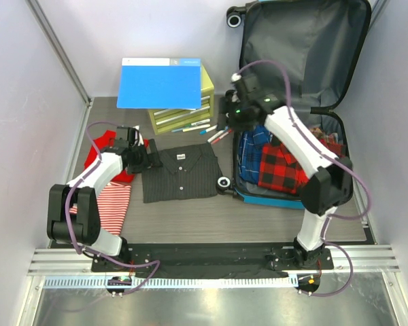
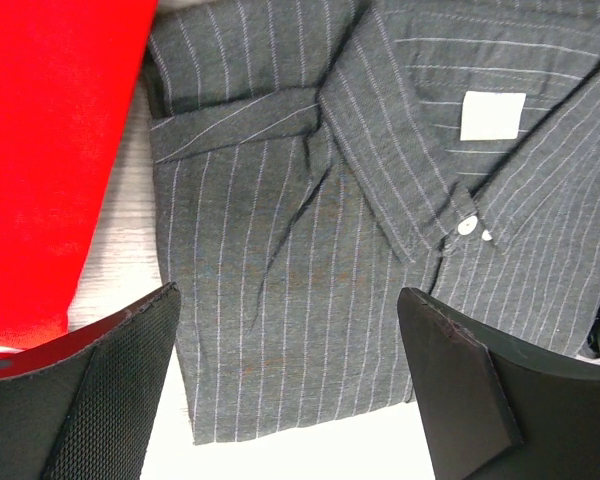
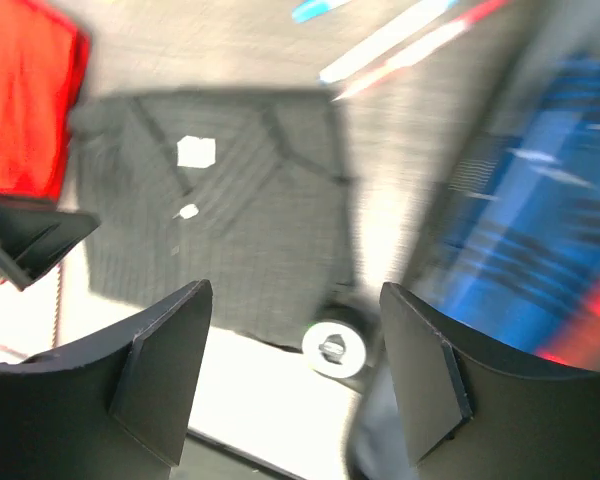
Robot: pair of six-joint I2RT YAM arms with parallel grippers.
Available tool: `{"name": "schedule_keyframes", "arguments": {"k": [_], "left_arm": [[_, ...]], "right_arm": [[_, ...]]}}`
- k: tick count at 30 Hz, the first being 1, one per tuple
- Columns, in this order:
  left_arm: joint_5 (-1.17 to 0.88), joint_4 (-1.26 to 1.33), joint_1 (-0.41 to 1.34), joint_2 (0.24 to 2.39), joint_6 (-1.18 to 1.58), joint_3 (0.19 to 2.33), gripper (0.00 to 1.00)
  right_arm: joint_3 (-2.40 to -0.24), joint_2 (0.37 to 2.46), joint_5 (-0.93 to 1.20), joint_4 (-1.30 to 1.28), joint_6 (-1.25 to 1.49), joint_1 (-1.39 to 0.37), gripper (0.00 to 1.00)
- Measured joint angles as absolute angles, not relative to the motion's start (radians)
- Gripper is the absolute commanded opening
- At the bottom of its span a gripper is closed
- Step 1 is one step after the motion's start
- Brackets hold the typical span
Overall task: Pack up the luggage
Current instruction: Pick up the clothes at the center of the board.
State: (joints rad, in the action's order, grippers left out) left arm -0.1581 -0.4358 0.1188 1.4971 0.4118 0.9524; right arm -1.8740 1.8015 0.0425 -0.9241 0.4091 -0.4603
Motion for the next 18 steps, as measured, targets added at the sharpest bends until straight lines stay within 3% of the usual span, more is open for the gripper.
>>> {"name": "schedule_keyframes", "arguments": {"k": [10,18], "left_arm": [[-0.163,-0.43,0.096,1.506,0.415,0.936,0.97],[-0.17,-0.423,0.096,1.506,0.415,0.93,0.96]], "right_arm": [[-2.001,2.167,0.091,-0.92,0.417,-0.602,0.73],[-2.025,2.256,0.014,-0.965,0.413,-0.609,0.73]]}}
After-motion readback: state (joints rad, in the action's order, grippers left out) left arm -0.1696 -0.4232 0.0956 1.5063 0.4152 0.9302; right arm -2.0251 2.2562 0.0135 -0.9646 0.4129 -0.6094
